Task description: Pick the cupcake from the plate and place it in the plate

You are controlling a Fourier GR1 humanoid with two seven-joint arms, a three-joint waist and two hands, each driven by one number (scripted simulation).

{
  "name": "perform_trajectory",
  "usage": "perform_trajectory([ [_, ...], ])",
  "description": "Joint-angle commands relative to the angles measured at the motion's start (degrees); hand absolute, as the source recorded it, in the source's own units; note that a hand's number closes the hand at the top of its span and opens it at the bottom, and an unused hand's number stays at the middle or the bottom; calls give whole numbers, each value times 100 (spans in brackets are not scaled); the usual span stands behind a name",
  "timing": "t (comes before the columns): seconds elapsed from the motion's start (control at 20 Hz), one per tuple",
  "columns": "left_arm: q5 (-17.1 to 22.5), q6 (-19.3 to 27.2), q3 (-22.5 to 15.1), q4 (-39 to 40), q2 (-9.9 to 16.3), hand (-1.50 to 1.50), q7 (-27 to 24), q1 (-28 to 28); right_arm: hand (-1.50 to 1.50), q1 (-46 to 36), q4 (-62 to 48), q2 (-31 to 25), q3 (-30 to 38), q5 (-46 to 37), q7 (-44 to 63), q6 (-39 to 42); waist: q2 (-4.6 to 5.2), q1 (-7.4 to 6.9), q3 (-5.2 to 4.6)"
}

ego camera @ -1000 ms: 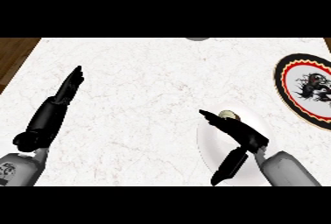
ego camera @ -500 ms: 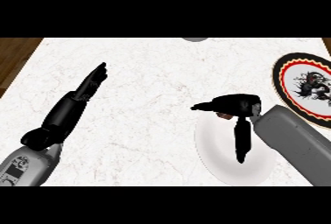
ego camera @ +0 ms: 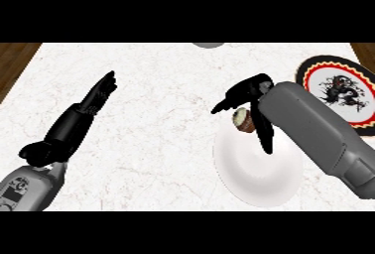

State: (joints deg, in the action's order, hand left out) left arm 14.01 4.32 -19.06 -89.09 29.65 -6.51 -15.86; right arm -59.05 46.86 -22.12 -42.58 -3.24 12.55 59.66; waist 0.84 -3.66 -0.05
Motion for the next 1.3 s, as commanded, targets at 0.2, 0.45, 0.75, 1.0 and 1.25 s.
perform_trajectory([
  [0.2,-129,66,36,-129,-134,0,218,-22,-150,-1121,-1371,532,-323,-487,-109,1023,8,33,7],
  [0.45,50,-293,321,20,14,0,145,-93,-150,-1579,-2260,713,-281,-759,-416,861,43,17,5],
  [0.75,-79,-304,355,-12,-69,0,96,1,-150,-1585,-2604,763,-371,-990,-926,982,30,59,6],
  [1.0,-80,-252,354,-382,-116,0,338,114,-150,-1051,-2649,1042,-744,-1325,-1135,749,16,71,10],
  [1.25,-228,-262,339,-86,-298,0,145,104,-150,-1064,-2780,1217,-931,-1555,-1439,731,40,68,9],
])
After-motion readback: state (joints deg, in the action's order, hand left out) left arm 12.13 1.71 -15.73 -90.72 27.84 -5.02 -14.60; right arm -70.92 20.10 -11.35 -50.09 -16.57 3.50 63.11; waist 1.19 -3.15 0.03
